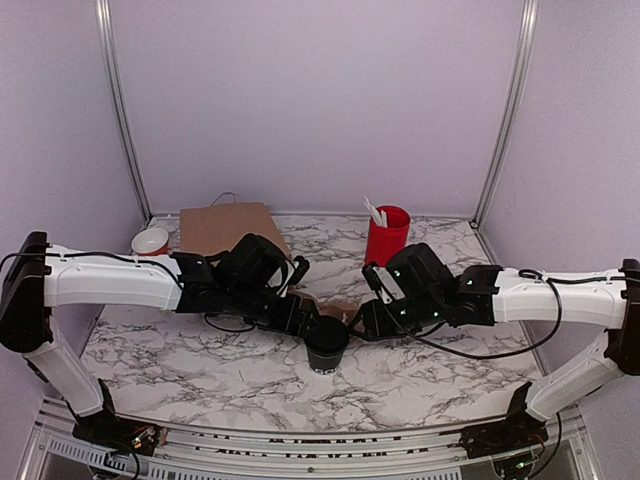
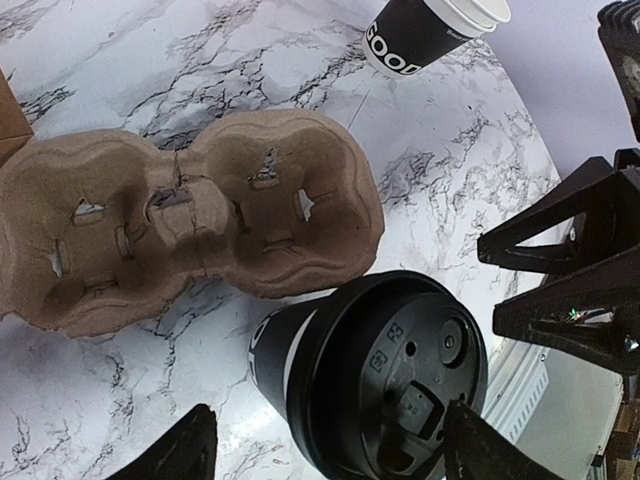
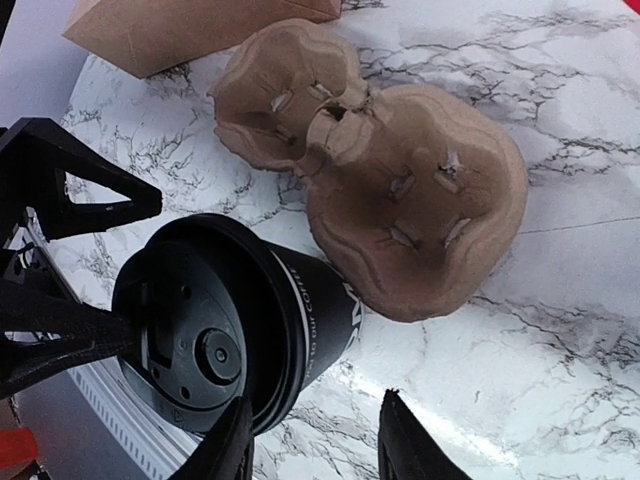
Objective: Pack the takeout coffee
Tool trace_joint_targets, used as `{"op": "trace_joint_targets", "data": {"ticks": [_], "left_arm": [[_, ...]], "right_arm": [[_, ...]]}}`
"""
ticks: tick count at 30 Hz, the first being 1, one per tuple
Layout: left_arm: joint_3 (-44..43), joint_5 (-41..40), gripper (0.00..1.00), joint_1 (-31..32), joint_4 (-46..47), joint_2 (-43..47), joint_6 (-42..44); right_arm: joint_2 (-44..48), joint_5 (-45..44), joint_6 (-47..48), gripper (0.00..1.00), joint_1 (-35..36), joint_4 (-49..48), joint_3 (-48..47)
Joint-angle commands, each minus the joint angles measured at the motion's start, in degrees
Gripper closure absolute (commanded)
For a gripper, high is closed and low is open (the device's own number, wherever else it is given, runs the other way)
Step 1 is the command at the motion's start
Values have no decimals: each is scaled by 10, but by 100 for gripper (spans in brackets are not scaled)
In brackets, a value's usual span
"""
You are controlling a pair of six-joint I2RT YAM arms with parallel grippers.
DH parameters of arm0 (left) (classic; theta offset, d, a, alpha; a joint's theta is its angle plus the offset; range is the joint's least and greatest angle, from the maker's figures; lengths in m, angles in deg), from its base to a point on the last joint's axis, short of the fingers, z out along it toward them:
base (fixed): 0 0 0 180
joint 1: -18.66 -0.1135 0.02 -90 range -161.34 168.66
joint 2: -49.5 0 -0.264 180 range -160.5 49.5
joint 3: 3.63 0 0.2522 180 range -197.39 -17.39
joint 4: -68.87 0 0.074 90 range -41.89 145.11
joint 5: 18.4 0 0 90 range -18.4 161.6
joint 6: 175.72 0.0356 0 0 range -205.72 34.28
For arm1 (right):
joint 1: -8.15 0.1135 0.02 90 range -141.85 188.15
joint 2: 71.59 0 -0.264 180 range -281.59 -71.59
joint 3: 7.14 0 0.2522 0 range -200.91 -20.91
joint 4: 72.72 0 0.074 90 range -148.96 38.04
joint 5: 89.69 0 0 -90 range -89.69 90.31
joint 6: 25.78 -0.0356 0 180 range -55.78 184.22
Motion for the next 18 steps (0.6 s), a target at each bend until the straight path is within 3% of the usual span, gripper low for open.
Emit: {"op": "trace_joint_targets", "data": {"ticks": [1, 9, 18], "left_arm": [[-10, -7, 24, 3, -20, -5, 10], [-11, -16, 33, 4, -34, -5, 18], [-9, -21, 45, 3, -43, -6, 24]], "right_arm": [[-18, 36, -4, 60, -4, -38, -5], [-36, 46, -11, 68, -2, -35, -10], [-59, 25, 4, 70, 26, 0, -49]]}}
